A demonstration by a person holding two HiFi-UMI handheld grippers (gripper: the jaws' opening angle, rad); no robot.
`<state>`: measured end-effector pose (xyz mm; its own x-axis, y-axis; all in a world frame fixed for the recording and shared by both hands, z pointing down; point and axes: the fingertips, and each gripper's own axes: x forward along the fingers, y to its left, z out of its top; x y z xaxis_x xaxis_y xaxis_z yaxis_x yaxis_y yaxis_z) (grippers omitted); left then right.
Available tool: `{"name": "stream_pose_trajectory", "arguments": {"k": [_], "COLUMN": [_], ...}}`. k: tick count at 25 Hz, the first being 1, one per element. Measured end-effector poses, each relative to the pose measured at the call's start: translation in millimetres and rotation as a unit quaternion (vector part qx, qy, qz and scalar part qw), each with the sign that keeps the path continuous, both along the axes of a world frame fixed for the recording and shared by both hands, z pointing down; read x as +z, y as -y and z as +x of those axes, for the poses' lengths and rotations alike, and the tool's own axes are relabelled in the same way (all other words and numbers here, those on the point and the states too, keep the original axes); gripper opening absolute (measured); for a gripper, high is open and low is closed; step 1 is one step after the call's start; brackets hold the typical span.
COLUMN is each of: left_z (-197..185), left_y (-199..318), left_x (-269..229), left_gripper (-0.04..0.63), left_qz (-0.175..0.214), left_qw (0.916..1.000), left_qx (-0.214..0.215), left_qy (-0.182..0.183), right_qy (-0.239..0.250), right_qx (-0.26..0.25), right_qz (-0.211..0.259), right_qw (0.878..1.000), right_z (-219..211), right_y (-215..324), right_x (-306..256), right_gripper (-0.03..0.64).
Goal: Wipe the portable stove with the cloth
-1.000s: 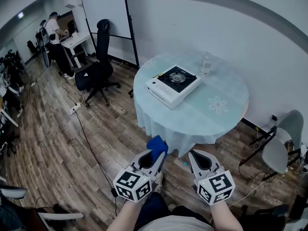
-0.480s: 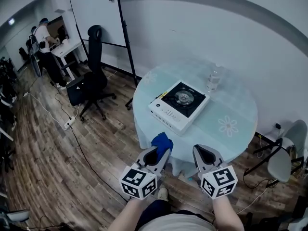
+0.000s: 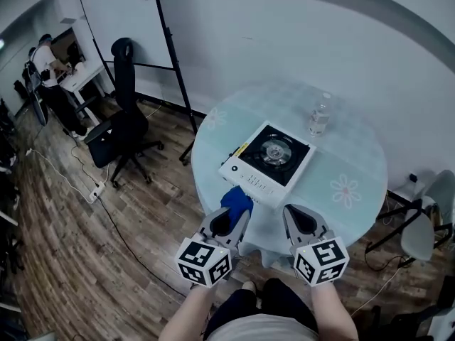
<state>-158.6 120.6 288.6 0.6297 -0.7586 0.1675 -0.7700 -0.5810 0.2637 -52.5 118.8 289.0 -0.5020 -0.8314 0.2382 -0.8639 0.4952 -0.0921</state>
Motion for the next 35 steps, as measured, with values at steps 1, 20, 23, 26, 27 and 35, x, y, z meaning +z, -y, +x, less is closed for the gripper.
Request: {"name": "stream_pose_trajectory", "arguments": {"k": [1, 20, 23, 26, 27, 35], "left_z": [-0.7, 21.0, 26.2, 28.2, 28.2, 26.5], "left_y": [4.9, 107.2, 118.6, 128.5, 131.1, 145.0], "left_x": [1.2, 19.6, 23.7, 24.8, 25.7, 31.0], "left_gripper": [0.096, 0.097, 0.097, 0.097, 0.097, 0.097], "left_qz": [-0.001, -0.025, -0.029, -0.029, -0.029, -0.039], "left_qw": [1.0, 0.9989, 0.9981, 0.9972, 0.9969, 0.9952], "left_qx": [0.0, -0.04, -0.053, -0.067, -0.072, -0.087], "left_qy": [0.0, 0.008, 0.009, 0.012, 0.014, 0.021], "right_qy": [0.001, 0.002, 0.001, 0.001, 0.001, 0.009], "right_qx": [0.002, -0.033, -0.05, -0.065, -0.069, -0.083], "right_qz": [-0.002, -0.023, -0.025, -0.029, -0.029, -0.046], "right_qw": [1.0, 0.999, 0.998, 0.997, 0.997, 0.995], "right_z": [0.4, 36.0, 39.7, 40.7, 41.0, 38.2], "right_y": [5.5, 120.4, 134.8, 144.7, 146.8, 159.4], "right_x": [1.5, 18.0, 21.3, 24.6, 25.8, 39.7], "right_gripper": [0.021, 0.021, 0.021, 0.021, 0.021, 0.021]}}
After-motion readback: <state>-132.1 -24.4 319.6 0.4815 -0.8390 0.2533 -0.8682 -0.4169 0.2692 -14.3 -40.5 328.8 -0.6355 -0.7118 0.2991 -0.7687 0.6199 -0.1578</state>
